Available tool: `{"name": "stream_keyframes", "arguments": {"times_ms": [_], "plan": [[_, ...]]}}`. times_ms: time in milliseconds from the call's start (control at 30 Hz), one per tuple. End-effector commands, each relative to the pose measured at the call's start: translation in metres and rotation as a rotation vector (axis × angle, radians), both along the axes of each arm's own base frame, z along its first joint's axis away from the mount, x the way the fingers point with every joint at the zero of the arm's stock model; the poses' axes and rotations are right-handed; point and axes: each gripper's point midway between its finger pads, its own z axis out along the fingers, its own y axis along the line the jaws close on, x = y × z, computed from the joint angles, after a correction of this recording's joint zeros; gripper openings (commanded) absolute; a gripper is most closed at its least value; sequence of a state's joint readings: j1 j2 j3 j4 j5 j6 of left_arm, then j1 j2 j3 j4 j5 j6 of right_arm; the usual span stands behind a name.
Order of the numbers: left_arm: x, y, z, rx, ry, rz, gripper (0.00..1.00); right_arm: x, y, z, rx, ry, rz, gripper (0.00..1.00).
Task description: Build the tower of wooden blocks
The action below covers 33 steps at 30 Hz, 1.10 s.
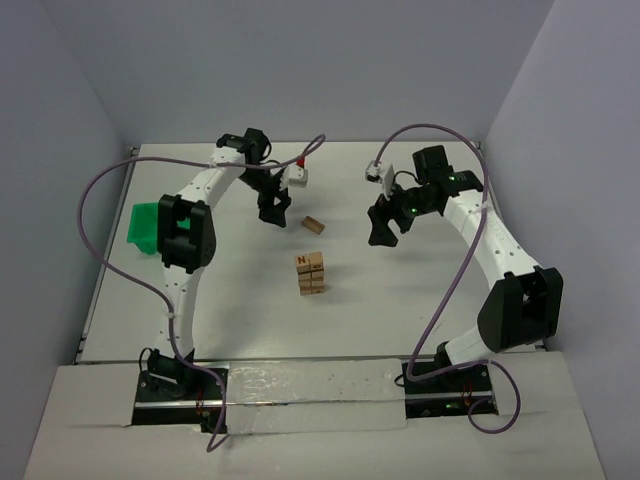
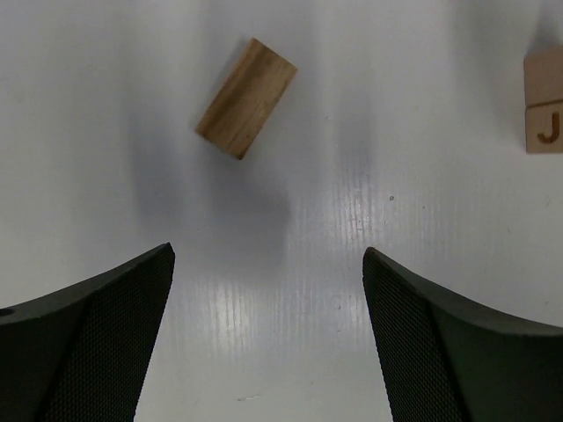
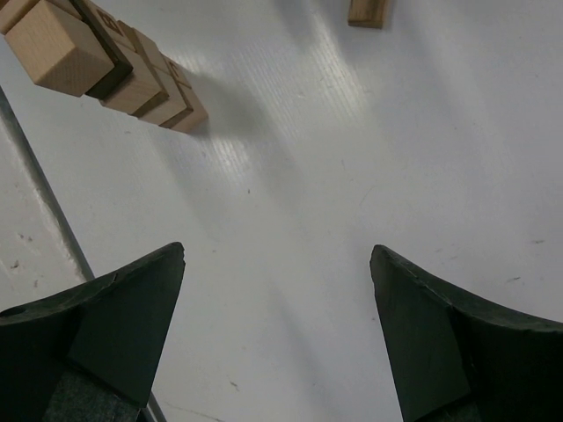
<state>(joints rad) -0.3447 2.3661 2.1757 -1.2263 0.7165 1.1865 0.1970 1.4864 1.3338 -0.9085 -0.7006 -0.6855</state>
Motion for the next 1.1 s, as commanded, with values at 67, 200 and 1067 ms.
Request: {"name": "stream_keyframes", "arguments": {"times_ms": [67, 200, 1067], "plan": [[-0.026, -0.023, -0.007, -0.057, -0.080, -0.277, 0.93, 0.004, -0.010, 0.009, 0.006, -0.052, -0.008, 0.93], [-0.026, -0.039, -0.010, -0.086, -0.108, -0.298, 0.93, 0.000, -0.014, 0.005, -0.011, -0.051, -0.010, 0.93], [-0.043, -0.063, -0.052, -0.070, 0.011, -0.359, 0.90, 0.005, -0.012, 0.012, 0.001, -0.048, -0.001, 0.96]]}}
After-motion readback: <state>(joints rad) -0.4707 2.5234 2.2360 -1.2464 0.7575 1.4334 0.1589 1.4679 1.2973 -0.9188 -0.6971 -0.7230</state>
